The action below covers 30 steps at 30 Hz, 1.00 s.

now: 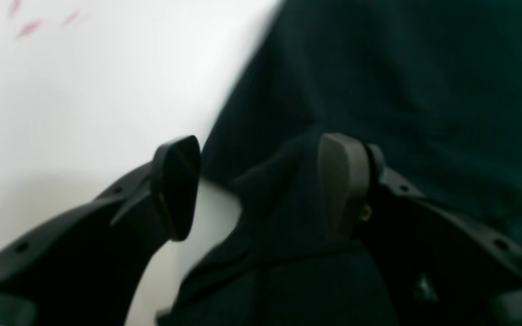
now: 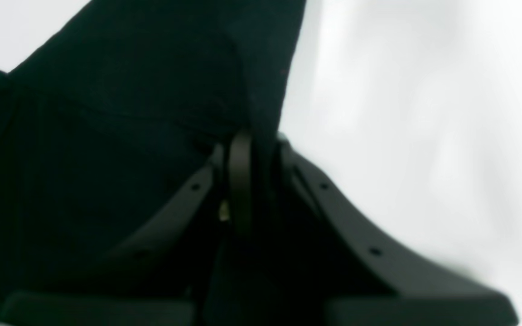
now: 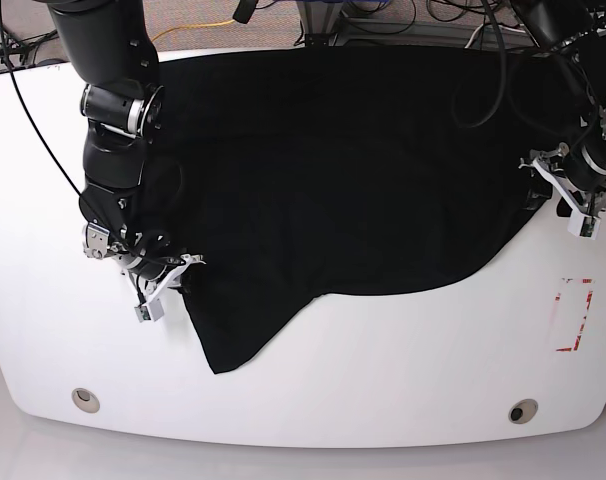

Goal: Fold the T-shirt properly
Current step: 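Slide the left gripper along the shirt edge toward the hem and grasp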

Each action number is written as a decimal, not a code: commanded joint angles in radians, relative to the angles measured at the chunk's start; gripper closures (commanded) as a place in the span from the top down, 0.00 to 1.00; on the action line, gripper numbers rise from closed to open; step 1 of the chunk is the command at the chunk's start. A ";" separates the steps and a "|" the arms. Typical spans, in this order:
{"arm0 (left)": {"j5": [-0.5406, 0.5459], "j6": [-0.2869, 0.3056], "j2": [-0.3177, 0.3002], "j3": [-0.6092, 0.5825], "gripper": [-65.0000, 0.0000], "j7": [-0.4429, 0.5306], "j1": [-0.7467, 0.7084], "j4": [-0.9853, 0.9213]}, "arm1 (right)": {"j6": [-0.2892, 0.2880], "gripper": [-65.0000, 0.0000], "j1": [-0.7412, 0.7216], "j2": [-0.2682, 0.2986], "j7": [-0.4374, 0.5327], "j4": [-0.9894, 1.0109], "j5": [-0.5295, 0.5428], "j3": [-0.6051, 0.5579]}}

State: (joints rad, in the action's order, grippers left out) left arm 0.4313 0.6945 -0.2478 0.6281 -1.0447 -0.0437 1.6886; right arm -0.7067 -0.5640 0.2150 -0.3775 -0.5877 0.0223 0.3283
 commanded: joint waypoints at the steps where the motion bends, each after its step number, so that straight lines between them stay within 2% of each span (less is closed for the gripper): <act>1: 0.025 0.004 -0.011 0.032 0.59 0.020 0.026 -0.037 | 0.009 0.10 -0.015 0.001 -0.039 -0.004 -0.032 -0.001; 7: 0.025 0.004 -0.012 0.126 0.52 0.022 0.089 -0.170 | 0.009 0.10 -0.015 -0.002 -0.039 -0.004 -0.032 -0.002; 11: 0.025 0.004 -0.014 0.161 0.51 0.022 0.095 -0.203 | 0.009 0.10 -0.014 -0.002 -0.039 -0.004 -0.032 -0.001; 21: 0.027 0.004 -0.041 0.177 0.51 0.030 0.176 -0.305 | 0.009 0.10 -0.003 -0.002 -0.039 -0.004 -0.032 -0.001; 30: 0.025 0.004 -0.064 0.178 0.51 0.045 0.245 -0.322 | 0.009 0.10 -0.001 0.001 -0.039 -0.004 -0.032 -0.001</act>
State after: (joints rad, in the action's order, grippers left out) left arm 0.4435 0.6968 -0.2768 0.8040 -1.0153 0.1753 1.3499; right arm -0.7074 -0.5556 0.2077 -0.3691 -0.5880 0.0299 0.3283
